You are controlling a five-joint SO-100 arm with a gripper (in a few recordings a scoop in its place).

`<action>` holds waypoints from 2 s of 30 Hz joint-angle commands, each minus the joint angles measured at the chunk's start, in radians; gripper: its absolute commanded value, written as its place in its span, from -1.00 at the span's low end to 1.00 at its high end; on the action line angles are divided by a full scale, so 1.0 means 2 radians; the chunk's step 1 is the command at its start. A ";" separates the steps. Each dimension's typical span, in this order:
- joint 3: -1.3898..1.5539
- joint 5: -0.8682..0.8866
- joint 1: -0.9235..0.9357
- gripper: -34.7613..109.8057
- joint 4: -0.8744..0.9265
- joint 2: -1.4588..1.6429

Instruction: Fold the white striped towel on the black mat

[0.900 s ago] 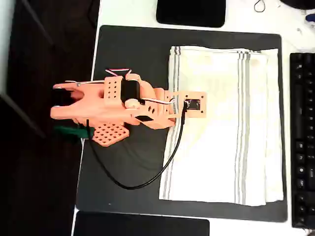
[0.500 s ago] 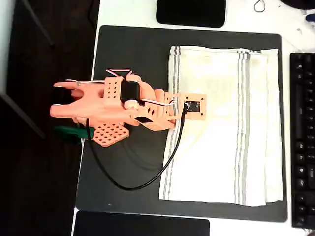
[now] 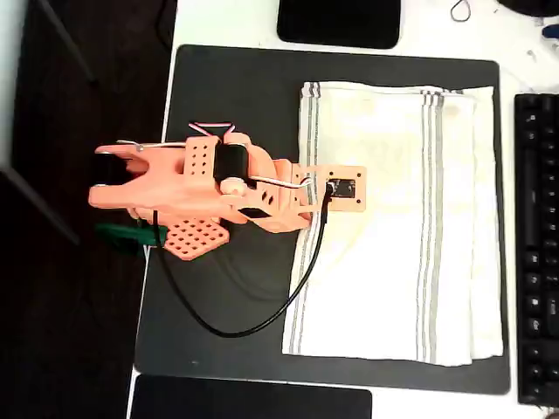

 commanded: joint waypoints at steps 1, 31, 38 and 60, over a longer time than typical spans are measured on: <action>-0.006 -0.005 0.004 -0.52 0.001 -0.008; -0.308 0.153 -0.170 -0.52 -0.073 -0.338; -0.405 0.179 -0.202 -0.52 -0.128 -0.491; -0.835 0.311 -0.314 -0.39 -0.052 -0.952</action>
